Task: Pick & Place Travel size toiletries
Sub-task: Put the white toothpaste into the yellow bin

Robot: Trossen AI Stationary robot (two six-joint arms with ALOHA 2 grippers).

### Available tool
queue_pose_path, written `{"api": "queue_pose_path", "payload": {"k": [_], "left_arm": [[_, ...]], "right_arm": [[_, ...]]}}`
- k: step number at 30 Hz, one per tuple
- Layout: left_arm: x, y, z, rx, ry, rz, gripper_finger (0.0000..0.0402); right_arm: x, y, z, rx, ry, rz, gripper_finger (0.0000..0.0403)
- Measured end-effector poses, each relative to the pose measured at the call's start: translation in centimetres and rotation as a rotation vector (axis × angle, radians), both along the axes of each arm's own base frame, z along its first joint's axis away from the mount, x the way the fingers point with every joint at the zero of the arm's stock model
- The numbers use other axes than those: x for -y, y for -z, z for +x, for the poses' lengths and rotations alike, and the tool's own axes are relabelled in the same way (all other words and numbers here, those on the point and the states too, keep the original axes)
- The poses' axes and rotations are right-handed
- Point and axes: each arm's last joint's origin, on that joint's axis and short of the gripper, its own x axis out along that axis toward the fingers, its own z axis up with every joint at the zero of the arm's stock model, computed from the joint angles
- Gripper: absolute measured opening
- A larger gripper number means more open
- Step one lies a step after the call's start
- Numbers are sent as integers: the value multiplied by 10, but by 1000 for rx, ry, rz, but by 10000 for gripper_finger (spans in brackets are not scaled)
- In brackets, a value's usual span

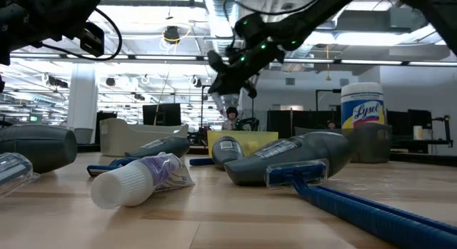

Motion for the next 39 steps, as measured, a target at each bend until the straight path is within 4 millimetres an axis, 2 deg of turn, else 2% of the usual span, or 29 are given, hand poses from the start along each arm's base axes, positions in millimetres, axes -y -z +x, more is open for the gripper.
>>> {"api": "queue_pose_path", "payload": {"k": [10, 14, 20, 23, 25, 28, 31, 35, 39], "left_arm": [[0, 0, 0, 3, 0, -1, 1], [0, -1, 0, 5, 0, -1, 1], [0, 0, 0, 5, 1, -1, 1], [0, 0, 0, 5, 0, -1, 1], [0, 0, 0, 4, 0, -1, 1], [0, 0, 0, 5, 0, -1, 1], [0, 0, 0, 5, 0, -1, 1], [0, 0, 0, 5, 0, -1, 1], [0, 0, 0, 5, 0, -1, 1]], "right_arm": [[12, 3, 19, -190, 96, 47, 53], [14, 1, 18, -207, 132, 50, 79], [20, 1, 14, -213, 154, 52, 84], [20, 1, 12, -222, 132, 65, 88], [17, -7, 10, -231, 73, 48, 98], [3, -38, 0, -237, -43, 6, 128], [-23, -71, -14, -262, -157, -37, 175], [-71, -107, -30, -284, -314, -96, 235], [-128, -129, -43, -300, -447, -96, 262]]}}
